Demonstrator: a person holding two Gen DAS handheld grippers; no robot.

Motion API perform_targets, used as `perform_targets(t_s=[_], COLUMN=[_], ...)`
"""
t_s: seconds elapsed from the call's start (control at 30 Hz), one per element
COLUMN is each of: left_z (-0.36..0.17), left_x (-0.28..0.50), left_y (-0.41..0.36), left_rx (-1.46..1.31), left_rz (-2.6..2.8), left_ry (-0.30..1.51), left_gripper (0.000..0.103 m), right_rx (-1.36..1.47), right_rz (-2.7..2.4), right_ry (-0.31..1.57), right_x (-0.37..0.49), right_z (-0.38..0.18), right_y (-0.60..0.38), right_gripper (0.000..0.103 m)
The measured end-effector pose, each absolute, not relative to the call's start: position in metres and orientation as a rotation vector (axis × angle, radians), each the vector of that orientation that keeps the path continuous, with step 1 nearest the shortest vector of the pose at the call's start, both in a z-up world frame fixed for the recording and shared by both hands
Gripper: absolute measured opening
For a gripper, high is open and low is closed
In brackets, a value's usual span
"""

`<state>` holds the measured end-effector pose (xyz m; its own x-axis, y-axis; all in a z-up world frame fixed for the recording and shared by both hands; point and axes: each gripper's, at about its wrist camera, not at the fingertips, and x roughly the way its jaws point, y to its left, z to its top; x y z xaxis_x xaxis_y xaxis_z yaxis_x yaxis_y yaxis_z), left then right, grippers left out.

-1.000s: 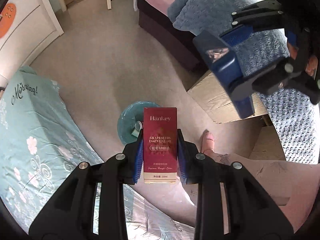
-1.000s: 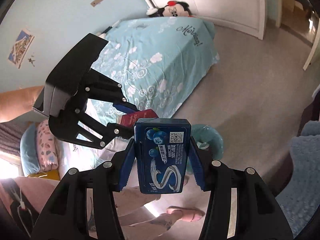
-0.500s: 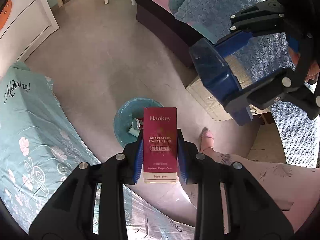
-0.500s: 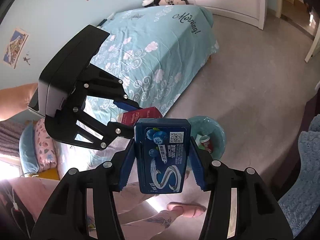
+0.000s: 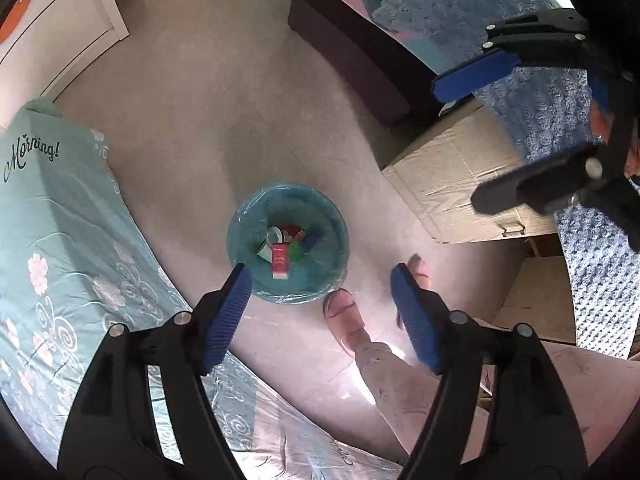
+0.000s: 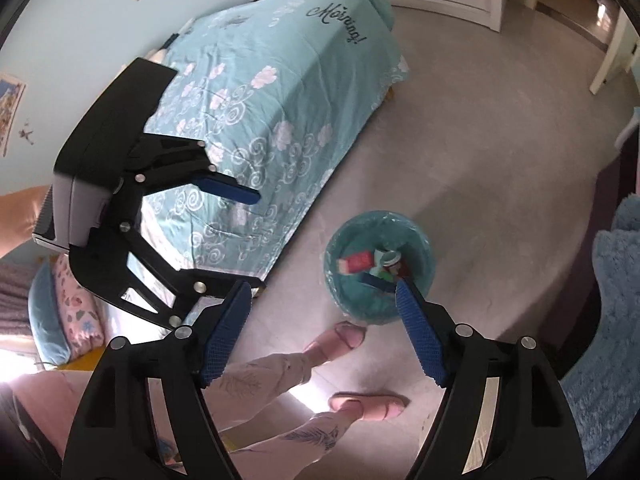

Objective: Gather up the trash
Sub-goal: 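Swing both grippers back toward the blanket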

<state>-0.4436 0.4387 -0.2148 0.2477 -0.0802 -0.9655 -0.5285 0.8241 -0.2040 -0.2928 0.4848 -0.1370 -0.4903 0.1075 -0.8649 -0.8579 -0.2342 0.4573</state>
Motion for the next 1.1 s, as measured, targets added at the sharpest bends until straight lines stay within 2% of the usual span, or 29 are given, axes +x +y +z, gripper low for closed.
perform_targets(t_s=[0.1, 0.33, 0.6, 0.73, 0.93, 1.1], left_z=[-0.211, -0.2, -0.167, -0.134, -0.088, -0.061], left_x=[-0.446, -0.446, -0.426, -0.391, -0.316, -0.246], left_y=[0.436, 0.431, 0.41, 0.386, 0.34, 0.297], left_rx=[-0.546, -0.53, -0.455, -0.309, -0.14, -0.03], left_rz=[0.332, 0.336, 0.276, 0.172, -0.039, -0.161], left_ry=[1.301, 1.3, 1.261, 1.236, 1.179, 1.129], left_gripper=[0.074, 0.075, 0.075, 0.085, 0.089, 0.089], right_rx=[-0.94, -0.884, -0.659, -0.573, -0.46, -0.4], right_rz=[1.798, 1.795, 1.762, 1.68, 1.475, 1.297], right_ry=[1.331, 1.319, 1.273, 1.227, 1.159, 1.133], right_x=[-0.289, -0.277, -0.23, -0.194, -0.125, -0.08], right_z=[-0.133, -0.117, -0.055, -0.017, 0.03, 0.045], right_y=[0.482, 0.474, 0.422, 0.375, 0.272, 0.187], right_gripper=[0.075, 0.075, 0.075, 0.077, 0.08, 0.08])
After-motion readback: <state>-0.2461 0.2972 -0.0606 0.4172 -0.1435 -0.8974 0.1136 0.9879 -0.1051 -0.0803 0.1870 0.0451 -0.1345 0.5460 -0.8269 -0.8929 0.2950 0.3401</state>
